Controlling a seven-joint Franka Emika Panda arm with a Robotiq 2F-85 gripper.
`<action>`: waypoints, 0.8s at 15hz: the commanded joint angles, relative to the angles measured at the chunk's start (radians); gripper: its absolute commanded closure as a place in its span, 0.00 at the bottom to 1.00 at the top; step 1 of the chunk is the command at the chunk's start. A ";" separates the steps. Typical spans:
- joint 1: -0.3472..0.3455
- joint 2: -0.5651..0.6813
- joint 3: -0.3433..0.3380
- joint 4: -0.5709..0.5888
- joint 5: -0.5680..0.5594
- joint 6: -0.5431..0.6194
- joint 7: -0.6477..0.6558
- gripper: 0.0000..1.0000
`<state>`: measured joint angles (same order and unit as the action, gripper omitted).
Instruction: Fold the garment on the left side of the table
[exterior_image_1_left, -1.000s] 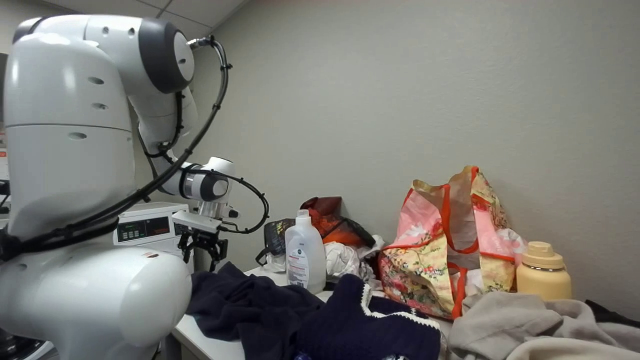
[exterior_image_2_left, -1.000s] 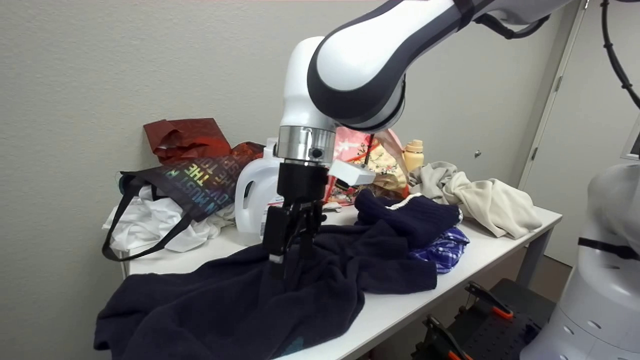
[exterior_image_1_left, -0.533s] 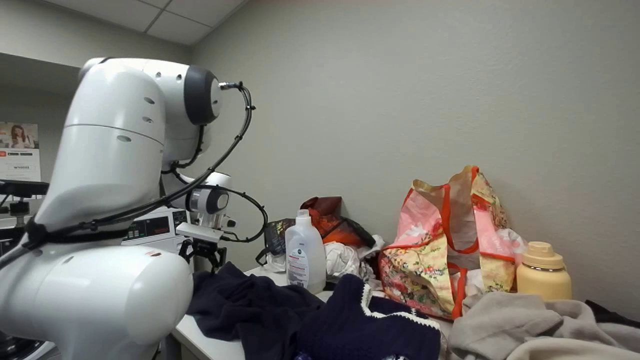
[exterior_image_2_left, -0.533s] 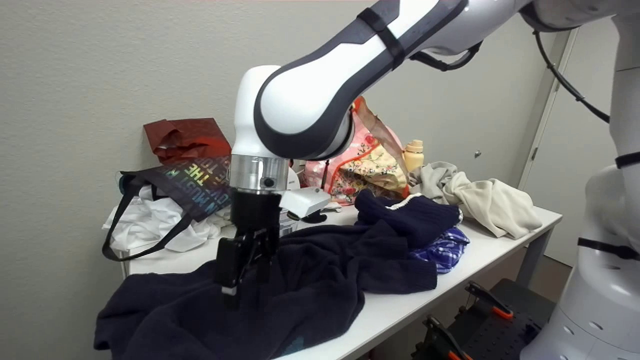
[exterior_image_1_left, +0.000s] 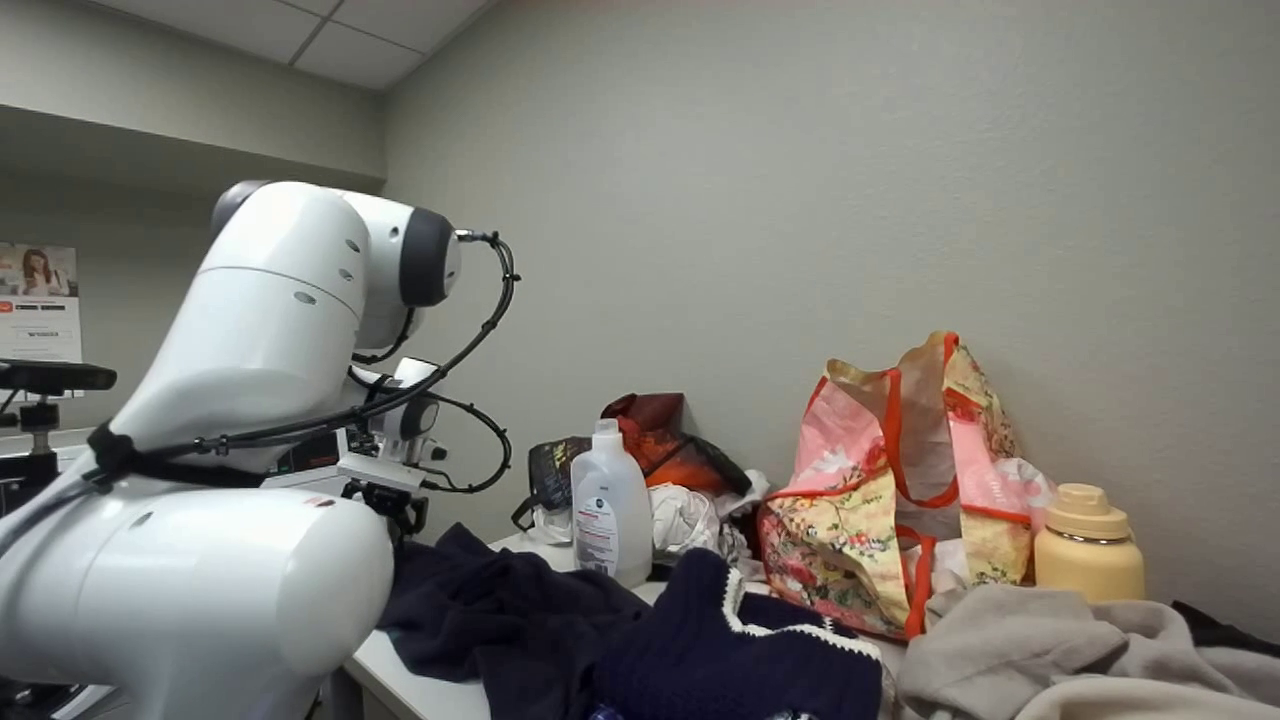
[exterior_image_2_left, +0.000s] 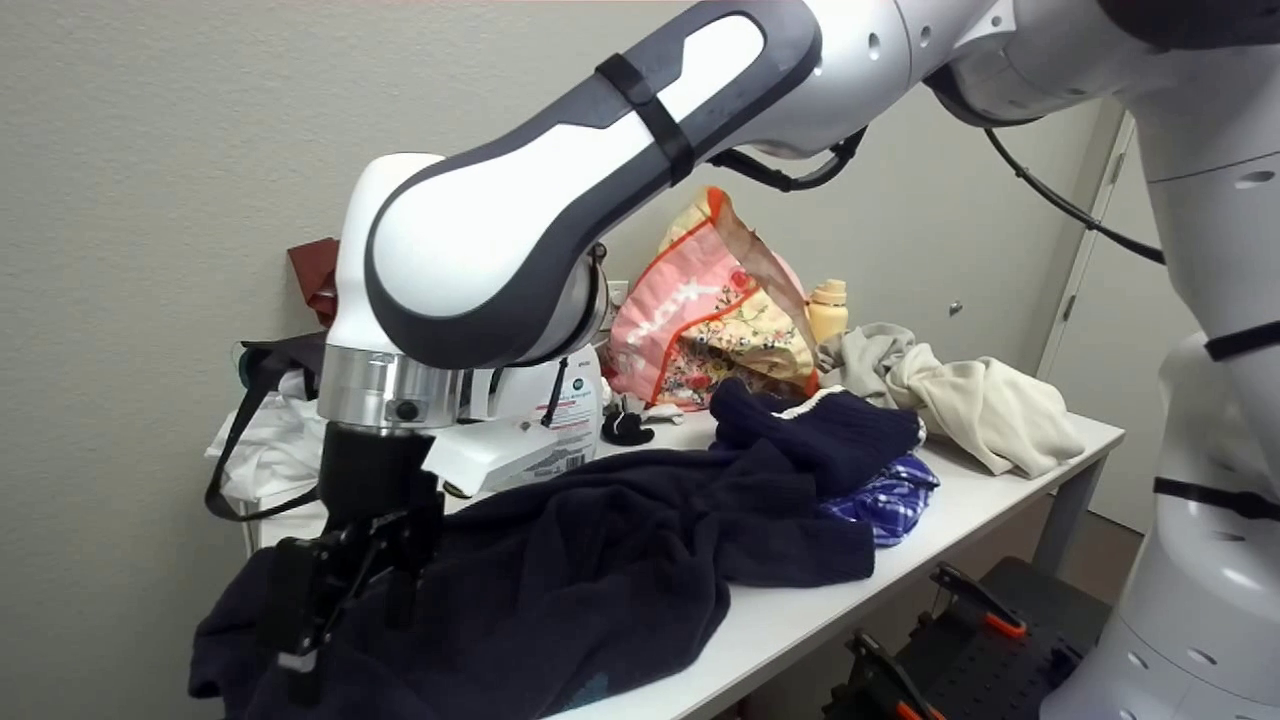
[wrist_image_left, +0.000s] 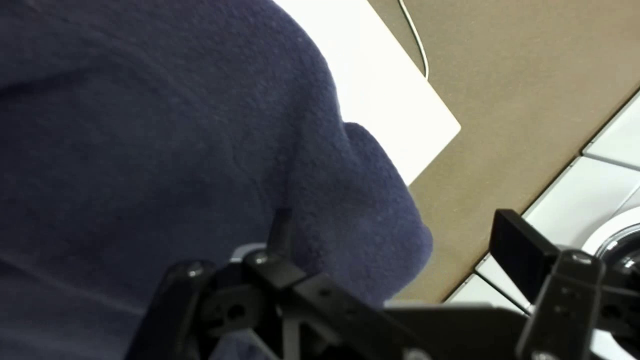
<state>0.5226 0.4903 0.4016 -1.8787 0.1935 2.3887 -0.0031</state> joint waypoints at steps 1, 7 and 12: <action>0.050 0.066 0.000 0.102 -0.053 -0.015 0.045 0.00; 0.169 0.161 -0.073 0.208 -0.168 -0.022 0.156 0.00; 0.267 0.223 -0.157 0.296 -0.245 -0.029 0.262 0.00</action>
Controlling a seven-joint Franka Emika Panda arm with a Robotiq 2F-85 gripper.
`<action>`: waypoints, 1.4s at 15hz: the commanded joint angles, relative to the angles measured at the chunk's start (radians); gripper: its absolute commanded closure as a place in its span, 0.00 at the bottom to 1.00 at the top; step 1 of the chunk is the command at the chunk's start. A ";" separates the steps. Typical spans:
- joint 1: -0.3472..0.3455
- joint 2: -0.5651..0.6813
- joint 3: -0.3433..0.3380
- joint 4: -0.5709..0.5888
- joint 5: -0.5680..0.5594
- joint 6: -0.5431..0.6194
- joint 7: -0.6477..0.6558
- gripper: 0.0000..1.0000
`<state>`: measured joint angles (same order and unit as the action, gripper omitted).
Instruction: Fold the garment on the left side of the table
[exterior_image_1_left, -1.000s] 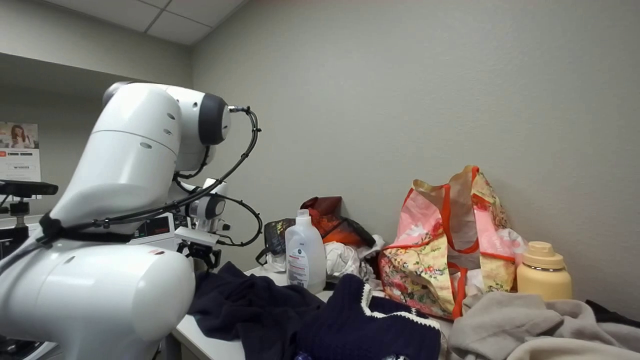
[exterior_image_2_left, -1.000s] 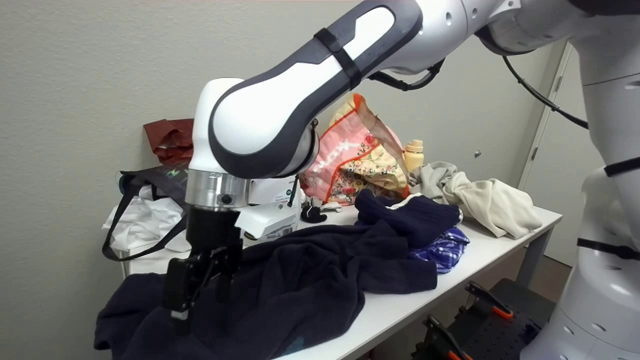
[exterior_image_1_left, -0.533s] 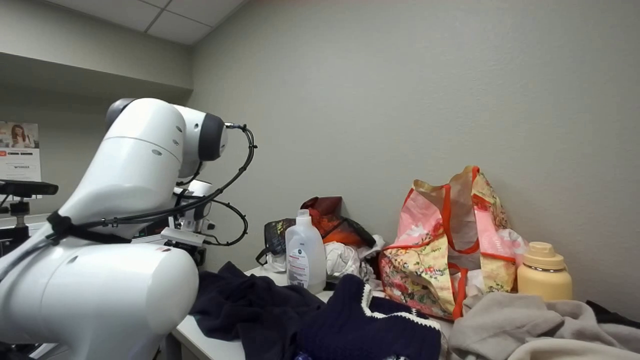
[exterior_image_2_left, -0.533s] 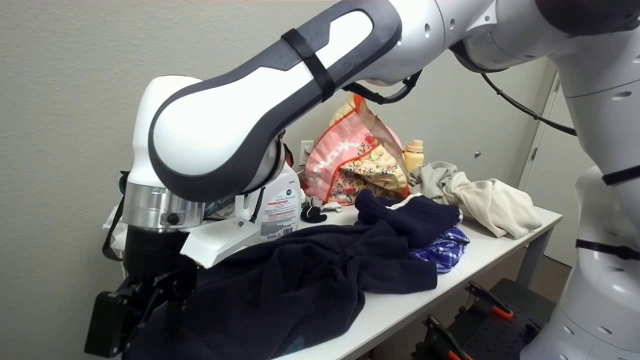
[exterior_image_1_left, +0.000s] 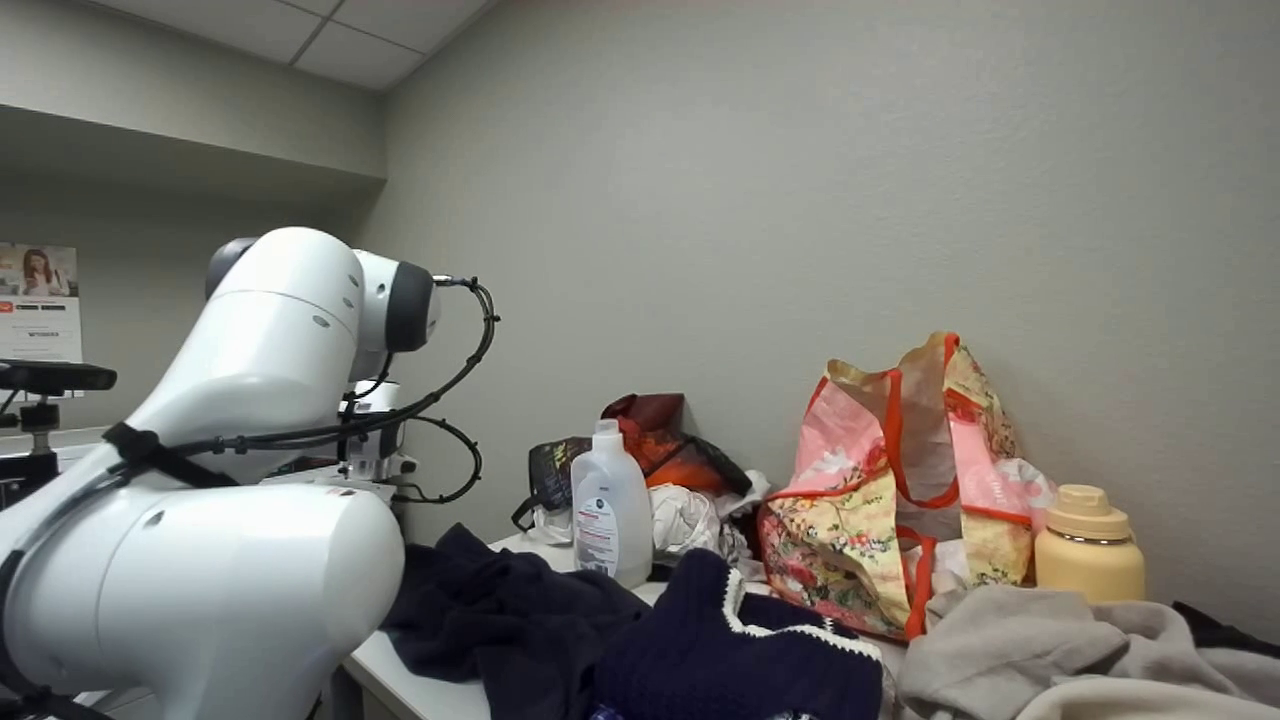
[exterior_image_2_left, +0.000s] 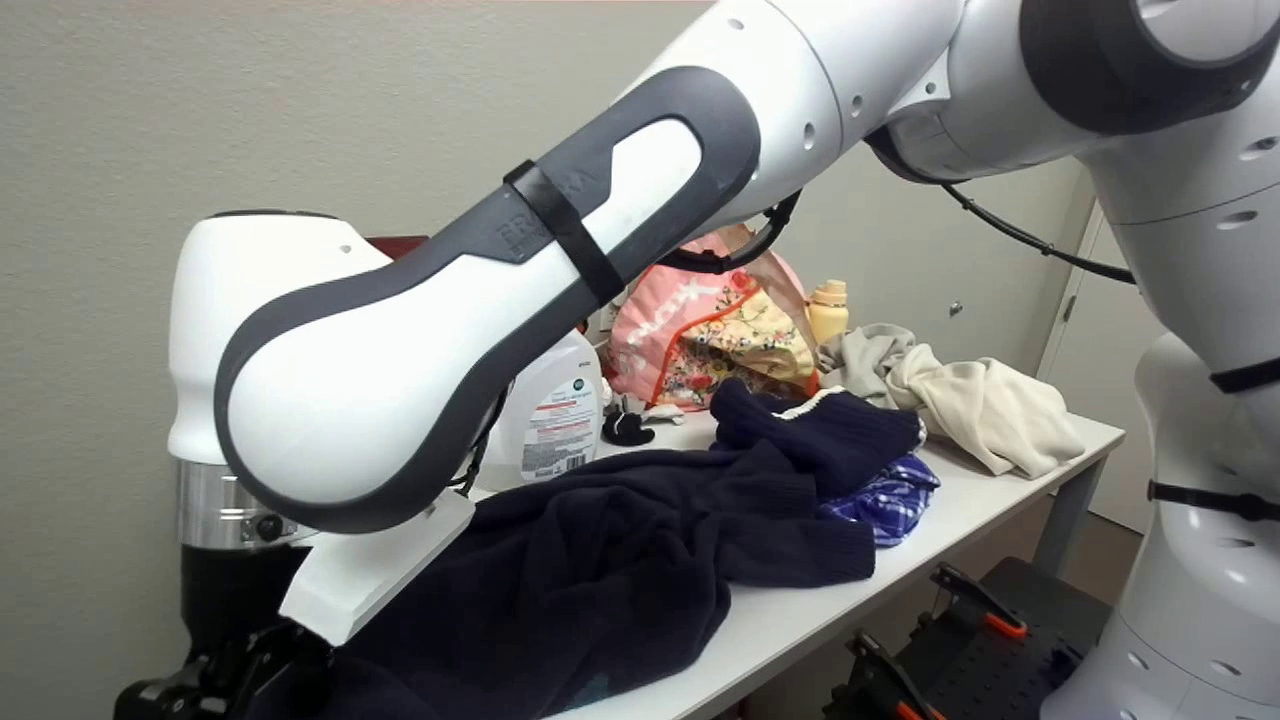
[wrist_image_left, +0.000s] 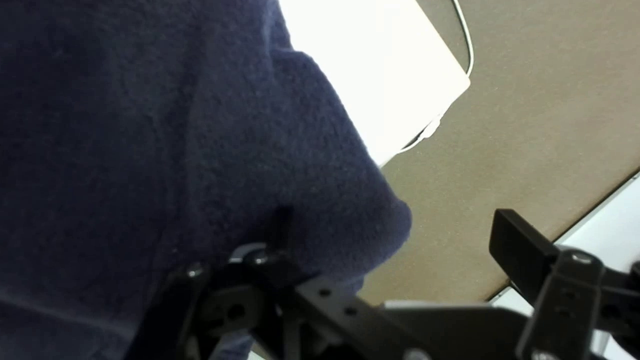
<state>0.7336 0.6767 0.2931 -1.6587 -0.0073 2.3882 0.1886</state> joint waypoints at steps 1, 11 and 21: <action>0.075 0.047 -0.067 0.091 -0.058 -0.029 0.091 0.00; 0.207 0.136 -0.194 0.220 -0.123 -0.126 0.211 0.00; 0.290 0.198 -0.260 0.315 -0.202 -0.228 0.271 0.66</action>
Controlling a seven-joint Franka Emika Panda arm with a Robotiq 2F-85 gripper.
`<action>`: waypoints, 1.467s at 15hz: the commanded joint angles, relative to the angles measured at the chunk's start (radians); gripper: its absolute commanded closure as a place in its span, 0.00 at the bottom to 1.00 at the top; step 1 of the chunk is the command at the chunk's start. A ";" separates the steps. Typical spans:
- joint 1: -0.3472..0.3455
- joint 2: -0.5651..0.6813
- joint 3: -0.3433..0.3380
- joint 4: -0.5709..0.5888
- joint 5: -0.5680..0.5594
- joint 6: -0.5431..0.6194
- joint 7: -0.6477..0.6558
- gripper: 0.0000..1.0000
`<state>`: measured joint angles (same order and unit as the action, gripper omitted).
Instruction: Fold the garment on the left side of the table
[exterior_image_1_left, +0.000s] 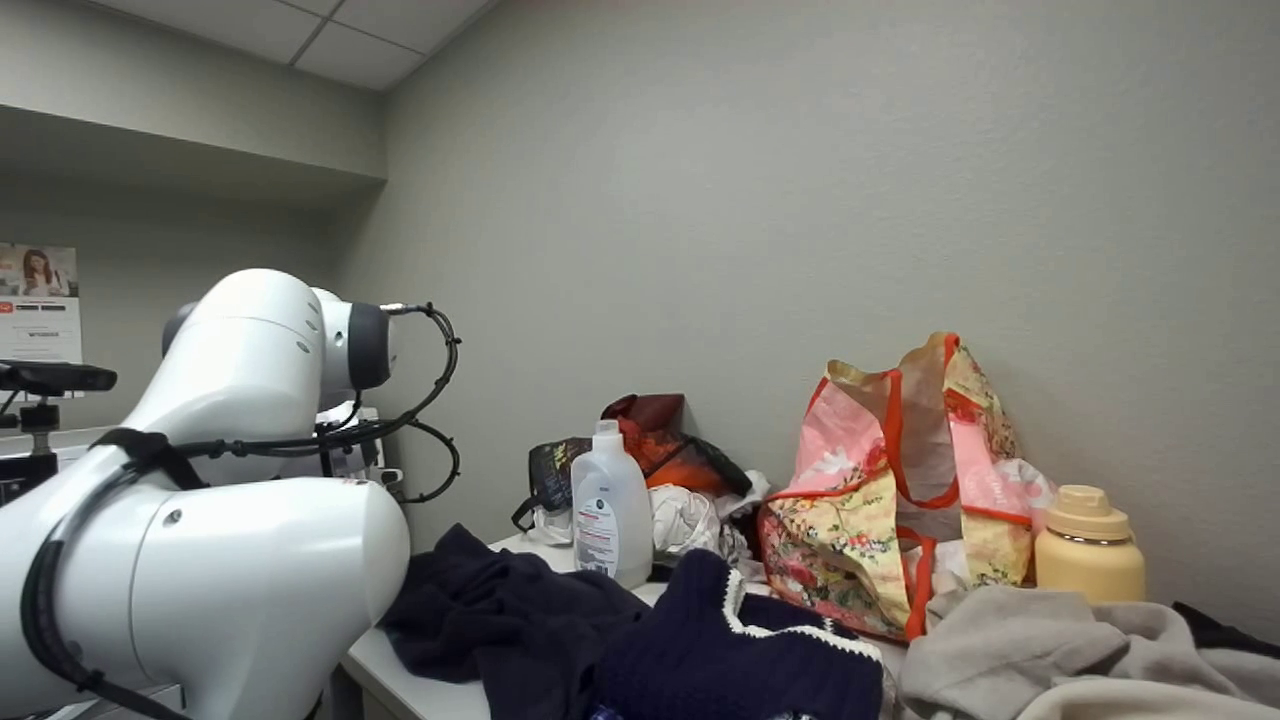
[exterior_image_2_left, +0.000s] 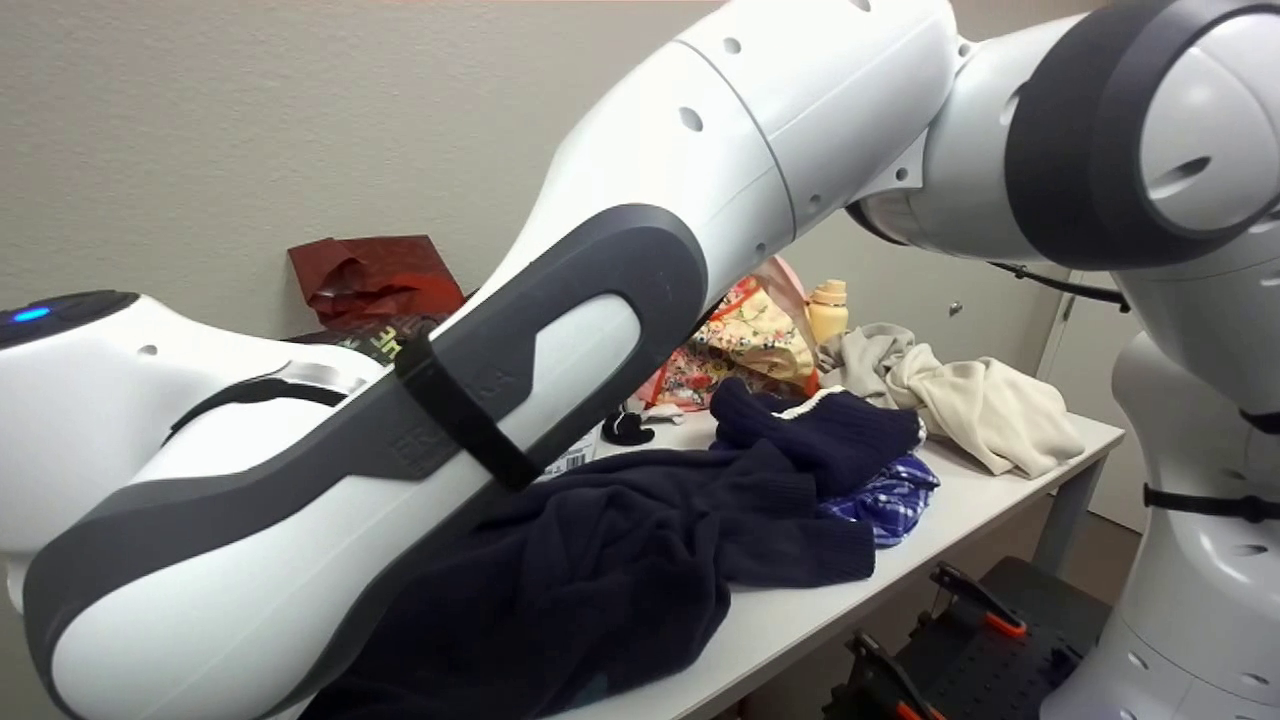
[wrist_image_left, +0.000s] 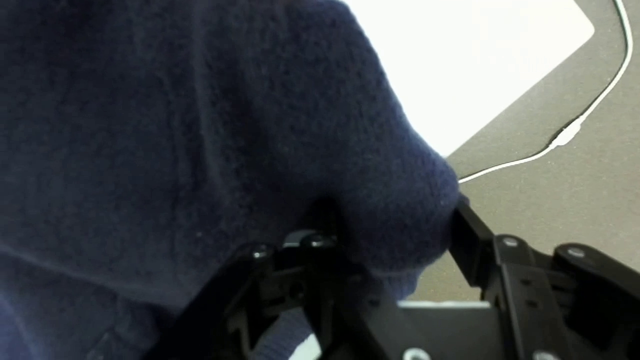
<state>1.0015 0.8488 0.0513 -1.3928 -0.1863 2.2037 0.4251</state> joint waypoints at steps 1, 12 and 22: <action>0.024 0.029 -0.021 0.056 -0.026 -0.051 0.035 0.75; -0.092 -0.063 0.027 -0.063 0.144 0.034 -0.011 0.97; -0.417 -0.292 0.268 -0.450 0.459 0.393 -0.221 0.97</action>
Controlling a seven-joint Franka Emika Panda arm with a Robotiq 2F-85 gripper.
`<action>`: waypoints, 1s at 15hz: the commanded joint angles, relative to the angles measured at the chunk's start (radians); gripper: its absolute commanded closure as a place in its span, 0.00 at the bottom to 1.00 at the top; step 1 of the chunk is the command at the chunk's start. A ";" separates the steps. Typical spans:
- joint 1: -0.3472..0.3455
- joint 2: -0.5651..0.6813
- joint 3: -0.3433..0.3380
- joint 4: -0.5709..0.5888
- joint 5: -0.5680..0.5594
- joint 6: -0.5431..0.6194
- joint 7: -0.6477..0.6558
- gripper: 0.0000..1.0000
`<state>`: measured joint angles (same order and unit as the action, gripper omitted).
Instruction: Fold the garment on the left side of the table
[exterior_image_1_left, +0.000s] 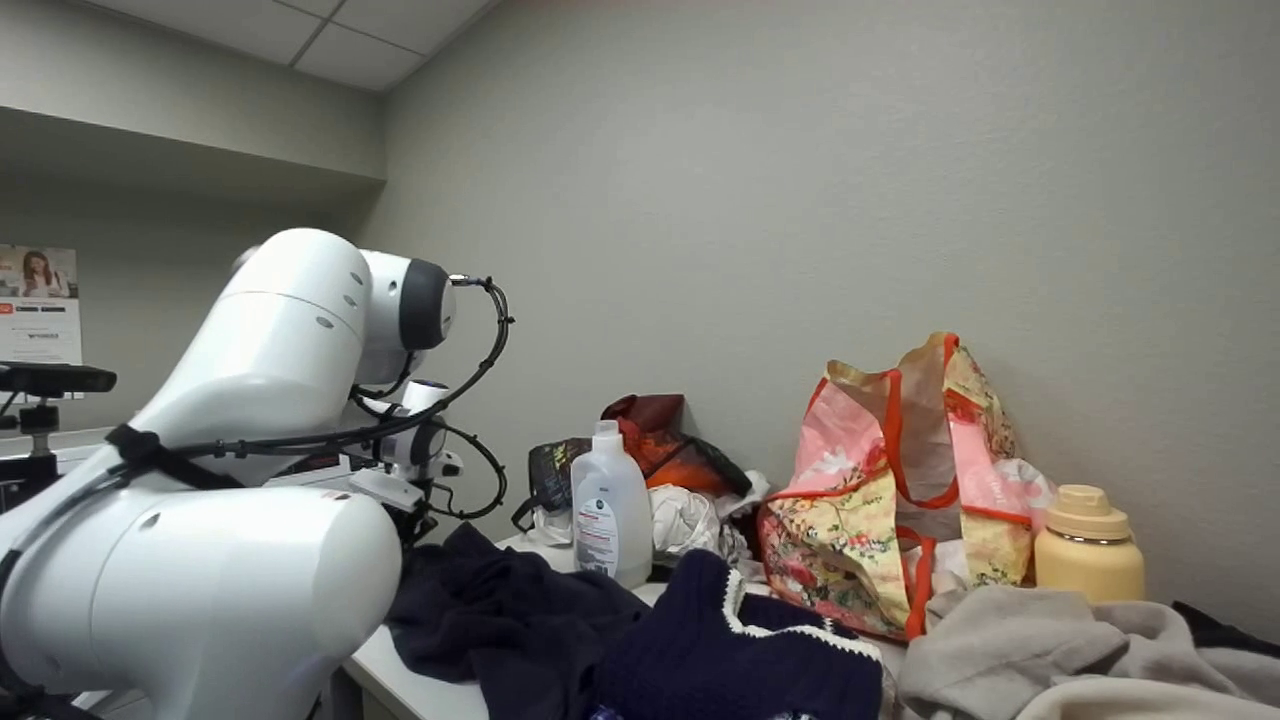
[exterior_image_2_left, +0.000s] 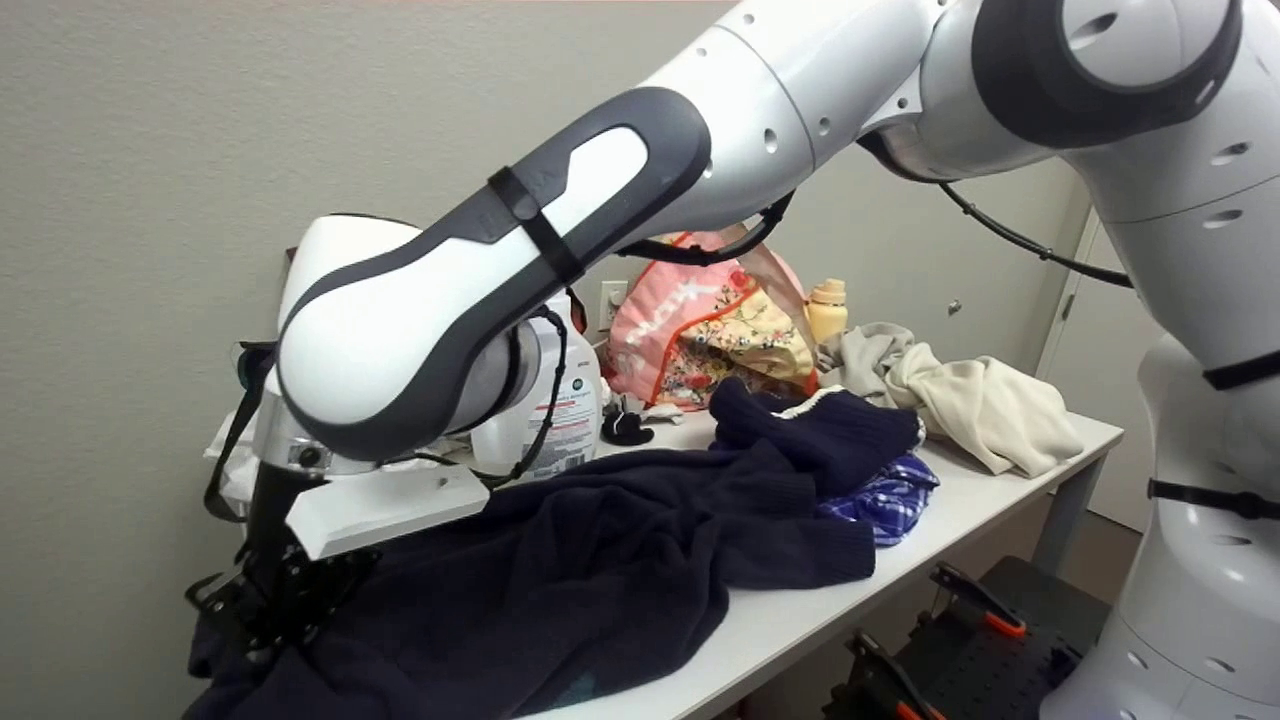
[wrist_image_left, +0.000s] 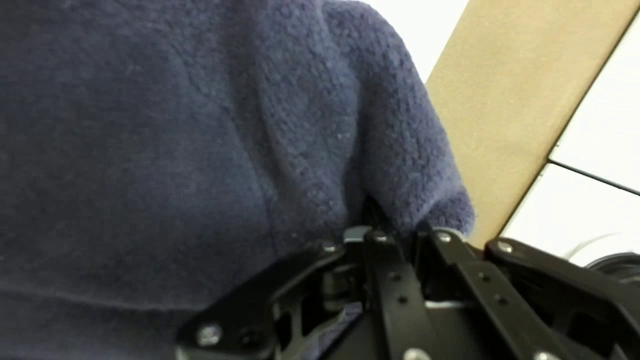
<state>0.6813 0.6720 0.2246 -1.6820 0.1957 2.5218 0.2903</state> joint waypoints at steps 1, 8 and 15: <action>-0.134 -0.136 0.134 -0.190 0.105 0.092 -0.122 0.97; -0.329 -0.312 0.311 -0.423 0.301 0.177 -0.248 0.97; -0.448 -0.449 0.329 -0.611 0.544 0.290 -0.348 0.97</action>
<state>0.2762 0.3166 0.5446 -2.1985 0.6542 2.7831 -0.0178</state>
